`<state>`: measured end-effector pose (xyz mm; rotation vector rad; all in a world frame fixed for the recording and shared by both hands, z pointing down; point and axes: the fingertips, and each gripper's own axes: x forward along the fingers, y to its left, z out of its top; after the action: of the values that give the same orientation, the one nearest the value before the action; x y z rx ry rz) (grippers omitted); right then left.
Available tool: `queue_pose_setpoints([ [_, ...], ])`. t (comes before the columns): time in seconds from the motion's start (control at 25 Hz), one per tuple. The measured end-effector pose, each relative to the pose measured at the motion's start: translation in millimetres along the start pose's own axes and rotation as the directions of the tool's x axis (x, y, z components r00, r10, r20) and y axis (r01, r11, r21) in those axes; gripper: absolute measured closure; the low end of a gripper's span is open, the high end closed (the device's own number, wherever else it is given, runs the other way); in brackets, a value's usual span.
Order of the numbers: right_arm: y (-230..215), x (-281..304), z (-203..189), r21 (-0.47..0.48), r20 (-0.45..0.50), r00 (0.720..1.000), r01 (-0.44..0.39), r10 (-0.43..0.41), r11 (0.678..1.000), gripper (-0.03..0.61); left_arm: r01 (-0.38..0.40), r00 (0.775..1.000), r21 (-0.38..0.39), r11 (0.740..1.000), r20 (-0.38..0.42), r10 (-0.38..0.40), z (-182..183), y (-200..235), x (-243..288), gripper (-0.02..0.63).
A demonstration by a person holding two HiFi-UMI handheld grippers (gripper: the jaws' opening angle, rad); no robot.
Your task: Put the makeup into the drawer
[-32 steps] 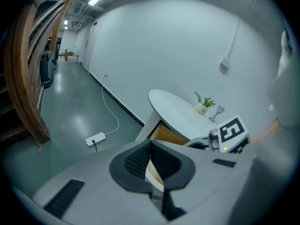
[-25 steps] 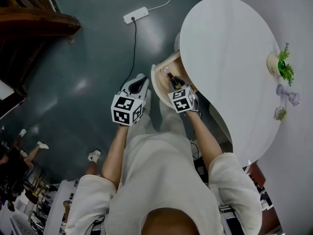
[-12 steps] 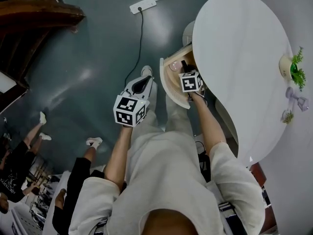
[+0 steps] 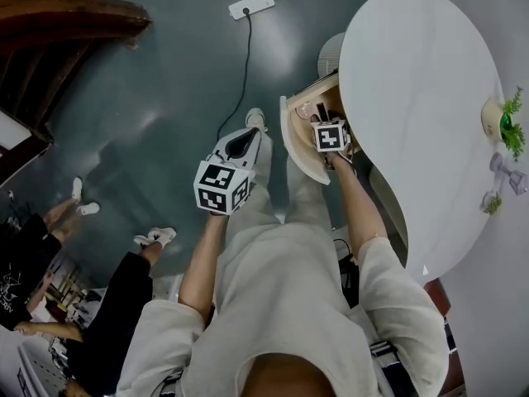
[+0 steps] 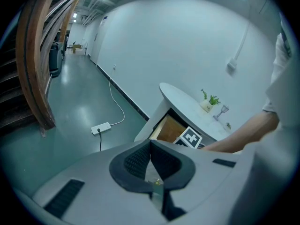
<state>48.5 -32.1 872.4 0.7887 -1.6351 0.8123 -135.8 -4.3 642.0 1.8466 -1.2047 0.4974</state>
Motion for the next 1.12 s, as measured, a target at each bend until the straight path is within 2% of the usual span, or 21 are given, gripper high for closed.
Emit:
queue_pose_setpoints([
  [0.24,11,-28,11,-0.039,0.09,0.996,-0.02,0.024,0.999,0.37,0.008,1.0,0.005,1.0,0.004,-0.008,-1,-6,-4,0.603],
  [0.4,24,-59,21,-0.062,0.195,0.979,-0.051,0.062,0.997,0.36,0.014,1.0,0.01,1.0,0.019,-0.015,0,-10,-4,0.603],
  [0.8,50,-165,49,-0.107,0.444,0.887,-0.085,0.124,0.991,0.391,0.013,0.998,0.056,0.998,0.057,-0.016,25,-33,-7,0.603],
  [0.92,52,-197,57,-0.124,0.495,0.859,-0.079,0.131,0.989,0.426,0.001,0.997,0.071,0.997,0.071,-0.006,38,-42,-14,0.603],
  [1.12,37,-258,78,-0.077,0.594,0.799,-0.061,0.094,0.995,0.489,-0.011,0.995,0.103,0.995,0.104,0.001,62,-54,-32,0.603],
])
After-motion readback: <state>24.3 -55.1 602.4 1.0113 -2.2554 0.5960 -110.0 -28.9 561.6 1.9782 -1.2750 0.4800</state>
